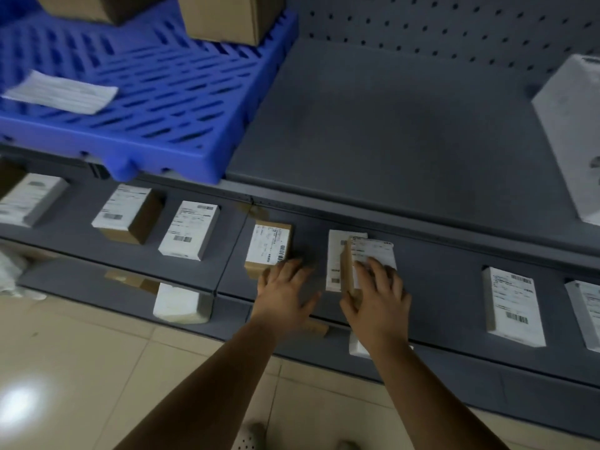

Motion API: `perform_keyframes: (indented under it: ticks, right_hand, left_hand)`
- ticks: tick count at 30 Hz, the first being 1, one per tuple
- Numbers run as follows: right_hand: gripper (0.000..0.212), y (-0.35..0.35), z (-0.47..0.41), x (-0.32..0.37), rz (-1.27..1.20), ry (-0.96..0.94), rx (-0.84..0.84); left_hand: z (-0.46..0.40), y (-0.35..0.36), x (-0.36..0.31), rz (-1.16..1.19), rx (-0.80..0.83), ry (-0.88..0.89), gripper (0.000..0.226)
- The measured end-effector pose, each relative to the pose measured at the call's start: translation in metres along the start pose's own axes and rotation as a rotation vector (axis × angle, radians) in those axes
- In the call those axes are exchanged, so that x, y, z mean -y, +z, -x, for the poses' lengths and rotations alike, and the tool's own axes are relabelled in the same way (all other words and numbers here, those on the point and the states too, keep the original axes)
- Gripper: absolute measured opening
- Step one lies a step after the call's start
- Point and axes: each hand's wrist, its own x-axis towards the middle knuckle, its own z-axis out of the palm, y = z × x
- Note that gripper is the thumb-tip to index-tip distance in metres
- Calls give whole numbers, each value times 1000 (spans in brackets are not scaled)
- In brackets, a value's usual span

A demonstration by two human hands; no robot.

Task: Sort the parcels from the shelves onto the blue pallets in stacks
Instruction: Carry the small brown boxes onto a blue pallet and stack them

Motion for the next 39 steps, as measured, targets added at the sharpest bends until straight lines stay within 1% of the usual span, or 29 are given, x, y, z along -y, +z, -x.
perform_keyframes:
  ticks: [5, 12, 16, 22, 28, 34, 39]
  right_hand:
    - [60, 8, -2, 45, -11, 41, -44]
    - [59, 27, 1, 67, -15, 108, -76]
    - [59, 30, 6, 66, 13, 136, -85]
    - [58, 27, 15, 69, -1, 156, -102]
    - [58, 18, 23, 84, 8, 133, -110]
    - [56, -4, 31, 104, -17, 75, -149]
    - [55, -26, 53, 117, -46, 36, -155]
  left_hand:
    - [-15, -7, 50, -44, 50, -23, 66]
    - [-39, 17, 77, -90, 54, -42, 73]
    - [-52, 33, 83, -132, 48, -36, 71]
    - [-62, 39, 90, -124, 27, -11, 61]
    - [-45, 13, 89, -95, 4, 12, 60]
    - [-13, -27, 90, -63, -14, 40, 64]
    - [32, -52, 91, -4, -95, 79, 64]
